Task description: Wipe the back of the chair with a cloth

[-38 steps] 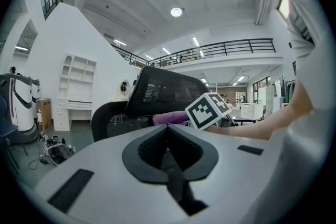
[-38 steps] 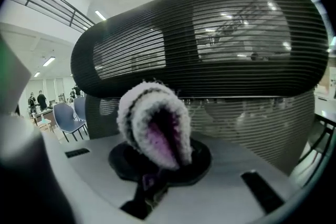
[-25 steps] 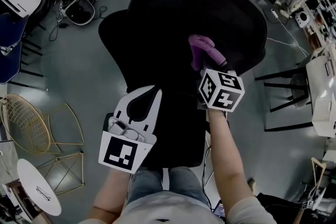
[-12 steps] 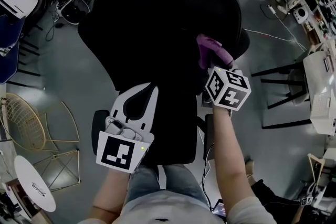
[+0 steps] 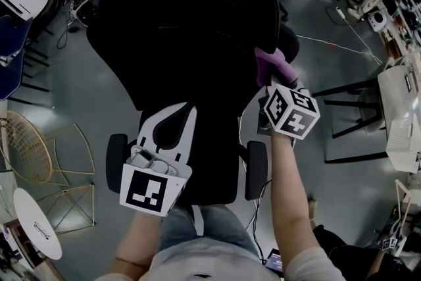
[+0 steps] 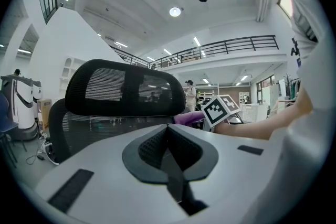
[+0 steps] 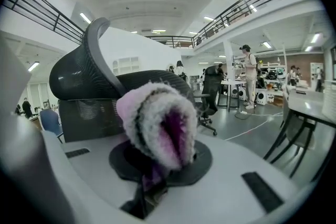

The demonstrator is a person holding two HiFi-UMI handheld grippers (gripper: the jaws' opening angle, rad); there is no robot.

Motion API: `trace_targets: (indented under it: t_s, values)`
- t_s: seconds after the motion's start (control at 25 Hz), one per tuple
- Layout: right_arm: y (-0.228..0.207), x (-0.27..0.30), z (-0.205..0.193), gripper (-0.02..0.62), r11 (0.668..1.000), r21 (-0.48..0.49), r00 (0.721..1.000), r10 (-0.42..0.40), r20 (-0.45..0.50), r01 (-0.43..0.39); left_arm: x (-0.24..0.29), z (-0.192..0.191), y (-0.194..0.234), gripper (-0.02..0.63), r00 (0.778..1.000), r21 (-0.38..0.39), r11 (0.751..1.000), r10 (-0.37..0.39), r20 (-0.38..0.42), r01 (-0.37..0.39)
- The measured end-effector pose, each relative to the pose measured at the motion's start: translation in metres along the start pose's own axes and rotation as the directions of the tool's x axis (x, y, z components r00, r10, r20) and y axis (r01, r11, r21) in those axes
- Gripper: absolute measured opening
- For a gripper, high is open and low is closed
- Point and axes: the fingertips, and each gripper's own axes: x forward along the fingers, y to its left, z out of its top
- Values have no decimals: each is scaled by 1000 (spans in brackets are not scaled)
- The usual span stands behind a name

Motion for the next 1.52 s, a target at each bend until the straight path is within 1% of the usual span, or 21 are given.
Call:
trace_targets:
  t_s: [0.16, 0.28, 0.52, 0.64, 0.84, 0.96, 1.24, 1.52]
  values:
    - [-13, -6, -1, 54, 999, 34, 1000, -6, 4, 6, 1, 2, -9, 14, 1000, 9, 1000, -1, 4, 1]
    - [-20, -8, -2, 54, 999, 42, 1000, -11, 6, 10, 1, 3, -15, 14, 1000, 11, 1000, 3, 7, -3]
    - [-24, -1, -12, 54, 996, 91, 1000, -5, 8, 4, -1, 0, -16, 14, 1000, 16, 1000, 26, 10, -27]
    - [-23, 4, -18, 54, 997, 80, 1000, -6, 7, 6, -2, -7, -15, 14, 999, 11, 999, 40, 2, -40]
    - [-15, 10, -22, 54, 1000, 19, 1000, -4, 19, 4, -5, -18, -9, 13, 998, -4, 998, 64, -5, -64]
    - [-10, 15, -28, 54, 1000, -3, 1000, 7, 13, -7, -5, -25, -4, 14, 997, -13, 997, 76, -8, -76]
    - [-1, 26, -53, 54, 1000, -14, 1000, 14, -23, -15, -7, -34, 10, 14, 994, -13, 994, 108, -5, -108]
    - [5, 30, -53, 54, 1000, -23, 1000, -3, -21, 3, -20, -39, 33, 14, 987, -9, 986, 164, 2, -164]
